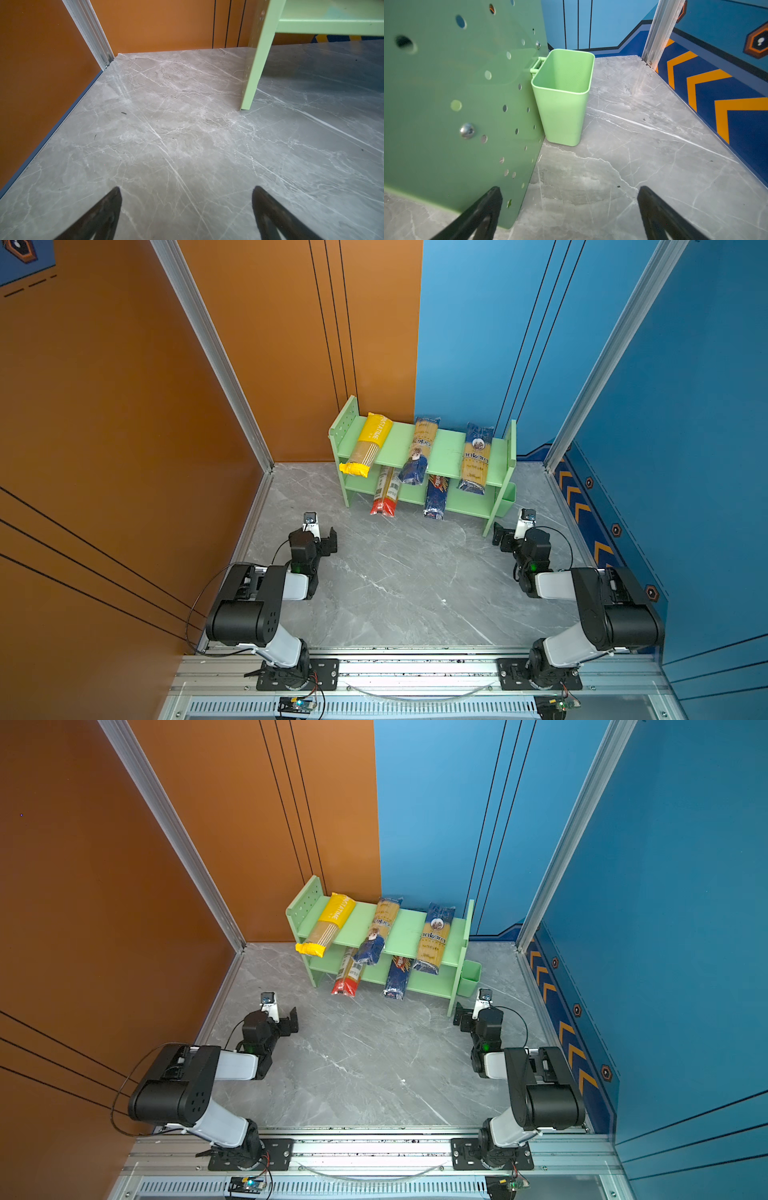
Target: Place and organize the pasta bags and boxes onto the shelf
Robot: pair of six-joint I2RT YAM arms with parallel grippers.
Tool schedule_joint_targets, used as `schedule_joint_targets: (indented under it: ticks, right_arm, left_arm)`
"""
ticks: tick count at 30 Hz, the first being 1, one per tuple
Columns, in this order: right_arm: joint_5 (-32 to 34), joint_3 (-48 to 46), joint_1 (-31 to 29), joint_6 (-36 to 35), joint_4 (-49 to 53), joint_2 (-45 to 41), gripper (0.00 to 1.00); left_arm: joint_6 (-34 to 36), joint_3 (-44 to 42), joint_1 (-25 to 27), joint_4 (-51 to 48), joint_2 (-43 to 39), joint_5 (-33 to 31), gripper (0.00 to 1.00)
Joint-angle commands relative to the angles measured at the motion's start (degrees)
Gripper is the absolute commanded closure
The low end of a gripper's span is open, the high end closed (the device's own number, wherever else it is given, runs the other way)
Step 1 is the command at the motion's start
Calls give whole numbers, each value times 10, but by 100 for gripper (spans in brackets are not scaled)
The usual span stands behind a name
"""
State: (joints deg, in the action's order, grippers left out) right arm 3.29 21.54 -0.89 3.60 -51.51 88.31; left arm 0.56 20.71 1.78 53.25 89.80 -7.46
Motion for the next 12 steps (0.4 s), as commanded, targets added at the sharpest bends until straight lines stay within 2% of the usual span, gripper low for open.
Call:
schedule_joint_targets:
  ticks: [1,12]
  right_arm:
    - [11,-3,-4,-5,-9,3,0]
    - [8,-3,-3,-6,-8,3,0]
  left_arm:
    - [-1,11,1,-3,-1,-13,2]
    - [0,11,1,-3,-2,-13,2]
